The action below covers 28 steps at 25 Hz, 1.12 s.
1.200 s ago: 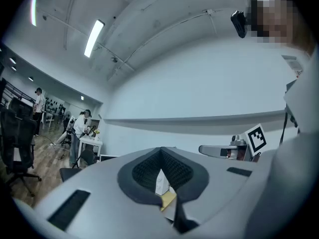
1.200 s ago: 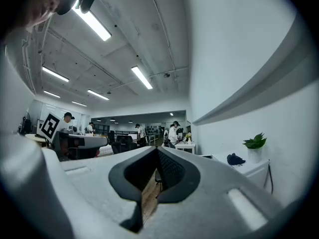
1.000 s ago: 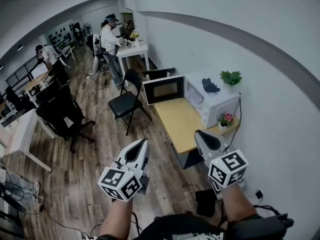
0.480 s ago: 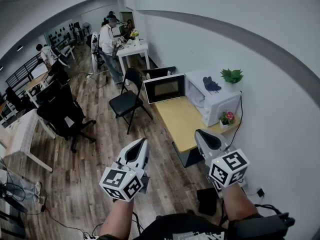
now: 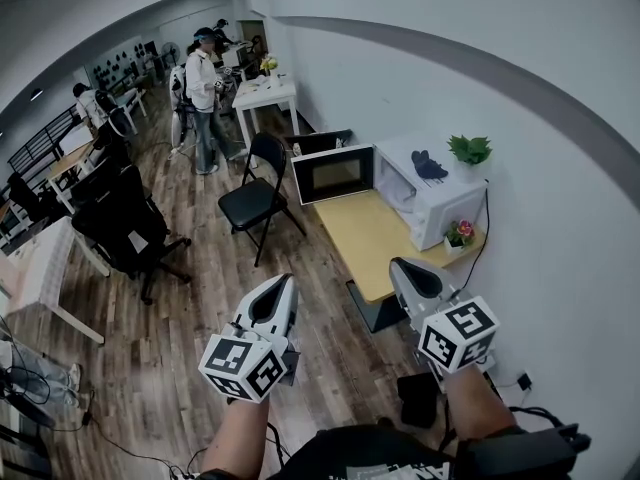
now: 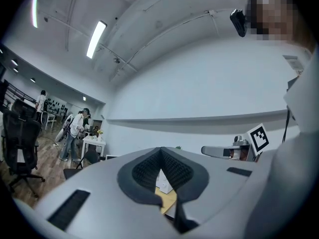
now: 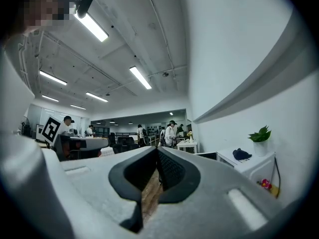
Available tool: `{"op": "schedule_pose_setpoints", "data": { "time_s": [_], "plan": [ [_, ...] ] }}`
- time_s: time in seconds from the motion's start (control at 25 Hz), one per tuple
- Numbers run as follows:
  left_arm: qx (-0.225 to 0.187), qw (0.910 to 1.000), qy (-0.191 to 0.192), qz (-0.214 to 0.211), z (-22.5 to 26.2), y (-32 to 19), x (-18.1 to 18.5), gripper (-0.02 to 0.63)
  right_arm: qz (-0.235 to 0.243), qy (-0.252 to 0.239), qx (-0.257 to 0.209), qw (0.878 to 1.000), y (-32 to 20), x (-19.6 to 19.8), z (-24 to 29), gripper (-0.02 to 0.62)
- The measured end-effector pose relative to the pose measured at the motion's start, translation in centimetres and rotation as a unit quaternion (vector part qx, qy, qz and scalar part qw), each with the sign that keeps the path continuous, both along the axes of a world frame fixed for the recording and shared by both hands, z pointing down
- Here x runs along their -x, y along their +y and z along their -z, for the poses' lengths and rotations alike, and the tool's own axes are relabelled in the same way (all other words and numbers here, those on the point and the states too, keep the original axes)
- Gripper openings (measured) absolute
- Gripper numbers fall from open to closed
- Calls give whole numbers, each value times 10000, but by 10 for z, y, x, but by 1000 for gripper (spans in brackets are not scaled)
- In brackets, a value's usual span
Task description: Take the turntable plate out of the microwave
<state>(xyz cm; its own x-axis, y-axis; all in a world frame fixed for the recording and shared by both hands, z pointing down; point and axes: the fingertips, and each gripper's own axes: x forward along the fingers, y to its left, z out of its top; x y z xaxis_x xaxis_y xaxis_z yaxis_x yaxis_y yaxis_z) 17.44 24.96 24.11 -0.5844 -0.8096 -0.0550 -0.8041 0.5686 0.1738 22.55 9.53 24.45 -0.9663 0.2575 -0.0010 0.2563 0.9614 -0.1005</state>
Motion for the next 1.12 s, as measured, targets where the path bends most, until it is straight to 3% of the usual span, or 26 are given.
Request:
{"op": "schedule_pose_setpoints", "data": {
  "time_s": [0.68, 0.88, 1.12],
  "plan": [
    [-172, 9997, 40, -168, -12, 52, 35, 0, -68, 62, 6, 10000, 56, 31, -16, 5],
    [-127, 9999, 46, -67, -17, 47, 65, 0, -44, -5, 73, 10000, 45, 65, -16, 5],
    [-31, 9999, -4, 149, -15, 26, 123, 0, 152, -117, 178, 9997, 19, 132, -17, 5]
  ]
}}
